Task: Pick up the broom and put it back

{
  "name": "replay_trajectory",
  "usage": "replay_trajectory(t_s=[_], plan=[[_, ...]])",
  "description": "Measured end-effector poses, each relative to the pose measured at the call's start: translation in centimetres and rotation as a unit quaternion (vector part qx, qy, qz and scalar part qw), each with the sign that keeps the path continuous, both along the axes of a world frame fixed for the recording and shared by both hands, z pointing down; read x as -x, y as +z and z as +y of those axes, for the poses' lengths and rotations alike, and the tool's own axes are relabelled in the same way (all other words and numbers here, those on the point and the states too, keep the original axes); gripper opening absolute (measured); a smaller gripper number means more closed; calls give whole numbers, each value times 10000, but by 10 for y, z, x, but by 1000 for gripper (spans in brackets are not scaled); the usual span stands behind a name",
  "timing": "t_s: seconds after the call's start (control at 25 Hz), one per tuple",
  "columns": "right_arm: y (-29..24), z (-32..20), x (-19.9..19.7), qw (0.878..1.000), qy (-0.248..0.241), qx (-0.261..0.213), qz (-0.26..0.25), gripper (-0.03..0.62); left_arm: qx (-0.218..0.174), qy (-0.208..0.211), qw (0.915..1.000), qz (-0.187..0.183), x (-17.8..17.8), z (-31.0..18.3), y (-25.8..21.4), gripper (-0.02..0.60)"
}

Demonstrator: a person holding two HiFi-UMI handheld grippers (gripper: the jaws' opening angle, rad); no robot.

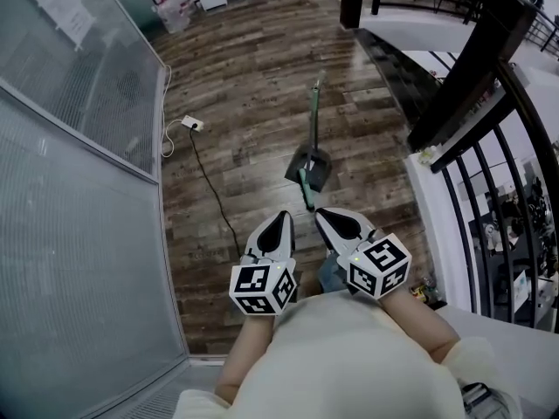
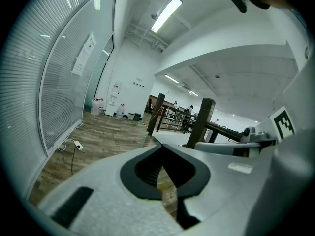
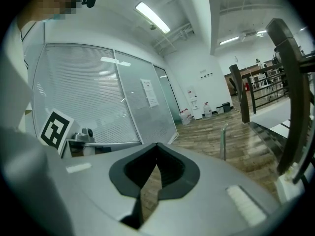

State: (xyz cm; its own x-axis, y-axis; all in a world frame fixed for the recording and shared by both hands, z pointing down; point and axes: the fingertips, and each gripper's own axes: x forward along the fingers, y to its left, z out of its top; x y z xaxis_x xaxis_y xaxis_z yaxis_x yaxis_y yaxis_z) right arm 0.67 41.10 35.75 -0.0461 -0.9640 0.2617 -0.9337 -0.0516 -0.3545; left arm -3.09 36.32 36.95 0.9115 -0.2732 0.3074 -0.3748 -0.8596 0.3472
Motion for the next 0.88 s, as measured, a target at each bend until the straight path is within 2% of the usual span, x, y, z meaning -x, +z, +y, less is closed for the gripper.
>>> replay_trajectory(t_s=[0.88], plan=[[1,-42,-142,9988,-486,64,27,5,91,-465,9989,-19,-132,-45,1,8]])
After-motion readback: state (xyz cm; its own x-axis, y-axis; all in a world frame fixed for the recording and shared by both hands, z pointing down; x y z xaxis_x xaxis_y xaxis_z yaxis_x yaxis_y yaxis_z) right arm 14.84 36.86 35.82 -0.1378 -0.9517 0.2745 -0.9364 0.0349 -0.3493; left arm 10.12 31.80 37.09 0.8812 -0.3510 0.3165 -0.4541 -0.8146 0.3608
